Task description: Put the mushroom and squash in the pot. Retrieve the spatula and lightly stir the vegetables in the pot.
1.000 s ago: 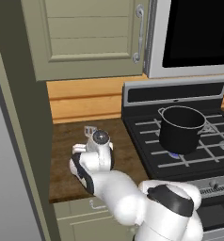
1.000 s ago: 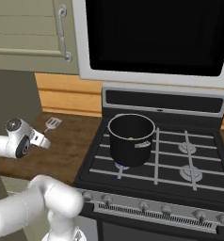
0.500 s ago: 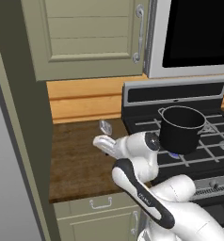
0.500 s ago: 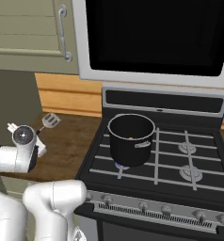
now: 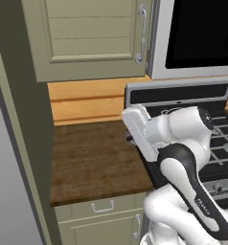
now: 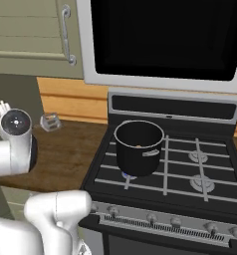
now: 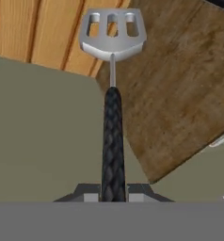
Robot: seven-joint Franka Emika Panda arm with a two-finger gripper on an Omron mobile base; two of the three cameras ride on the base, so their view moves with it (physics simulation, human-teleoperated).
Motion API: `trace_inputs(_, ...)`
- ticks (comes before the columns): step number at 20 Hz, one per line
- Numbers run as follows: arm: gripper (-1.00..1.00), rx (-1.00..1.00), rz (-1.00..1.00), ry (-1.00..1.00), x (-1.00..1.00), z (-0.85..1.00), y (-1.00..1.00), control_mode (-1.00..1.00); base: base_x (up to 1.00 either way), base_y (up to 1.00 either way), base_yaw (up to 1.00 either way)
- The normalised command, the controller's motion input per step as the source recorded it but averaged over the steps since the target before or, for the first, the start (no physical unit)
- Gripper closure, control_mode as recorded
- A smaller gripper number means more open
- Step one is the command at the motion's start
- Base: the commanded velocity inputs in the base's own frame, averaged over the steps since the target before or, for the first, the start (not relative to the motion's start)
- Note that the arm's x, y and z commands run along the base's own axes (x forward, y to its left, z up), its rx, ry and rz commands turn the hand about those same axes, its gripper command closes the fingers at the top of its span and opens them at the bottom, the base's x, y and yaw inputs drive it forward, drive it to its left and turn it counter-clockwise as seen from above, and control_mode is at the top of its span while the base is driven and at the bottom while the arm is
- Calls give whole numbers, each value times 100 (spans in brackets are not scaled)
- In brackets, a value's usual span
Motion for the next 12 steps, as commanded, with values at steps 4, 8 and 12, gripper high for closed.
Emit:
trace_inputs(4,100,43,-24,26,-96,100,-53,-100,0,0,0)
trace_inputs(8,100,38,-28,29,-97,73,-81,-100,0,0,0)
trace_inputs(12,100,33,-34,30,-53,31,-98,-100,0,0,0)
